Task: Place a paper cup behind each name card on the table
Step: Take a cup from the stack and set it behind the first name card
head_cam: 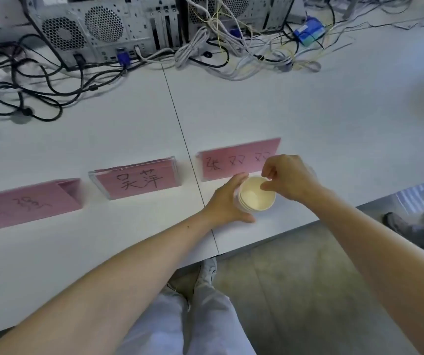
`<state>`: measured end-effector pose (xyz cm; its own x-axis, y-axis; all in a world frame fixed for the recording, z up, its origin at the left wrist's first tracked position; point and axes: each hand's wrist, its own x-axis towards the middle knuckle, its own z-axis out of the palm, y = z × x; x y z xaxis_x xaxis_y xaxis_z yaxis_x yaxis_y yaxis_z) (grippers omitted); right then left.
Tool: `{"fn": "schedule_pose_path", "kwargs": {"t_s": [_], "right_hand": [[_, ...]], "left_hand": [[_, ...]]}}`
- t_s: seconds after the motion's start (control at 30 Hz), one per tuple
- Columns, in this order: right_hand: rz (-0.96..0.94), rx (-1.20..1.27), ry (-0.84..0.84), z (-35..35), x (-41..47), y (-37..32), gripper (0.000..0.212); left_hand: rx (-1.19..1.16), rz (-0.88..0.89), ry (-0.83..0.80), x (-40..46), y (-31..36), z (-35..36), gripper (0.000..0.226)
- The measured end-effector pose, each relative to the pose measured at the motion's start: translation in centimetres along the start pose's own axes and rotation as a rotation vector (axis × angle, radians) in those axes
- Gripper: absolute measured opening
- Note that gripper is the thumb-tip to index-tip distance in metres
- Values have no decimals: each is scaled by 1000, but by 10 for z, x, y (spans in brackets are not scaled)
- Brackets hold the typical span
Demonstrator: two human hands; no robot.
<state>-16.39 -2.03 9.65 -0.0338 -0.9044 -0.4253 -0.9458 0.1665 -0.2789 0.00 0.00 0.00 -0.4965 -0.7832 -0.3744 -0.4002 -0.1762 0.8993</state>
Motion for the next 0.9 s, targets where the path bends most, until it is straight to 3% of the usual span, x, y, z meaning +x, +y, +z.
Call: {"fn": "schedule_pose_path", "kwargs": {"t_s": [0.2,0.6,0.8,0.9], "right_hand": [[24,-10,20,-3,6,0,11],[-184,-91,-22,-74,22,-45,8],[-239,201,67,-135,53,-61,6],[-171,192,131,-126,90,-63,7]], "left_hand": [[-82,11,83,1,4,-1,78],[-99,41,234,-13,35,-42,74],[-96,14,315,-30,24,-61,72],[-122,-14,340,-41,14,-64,73]]}}
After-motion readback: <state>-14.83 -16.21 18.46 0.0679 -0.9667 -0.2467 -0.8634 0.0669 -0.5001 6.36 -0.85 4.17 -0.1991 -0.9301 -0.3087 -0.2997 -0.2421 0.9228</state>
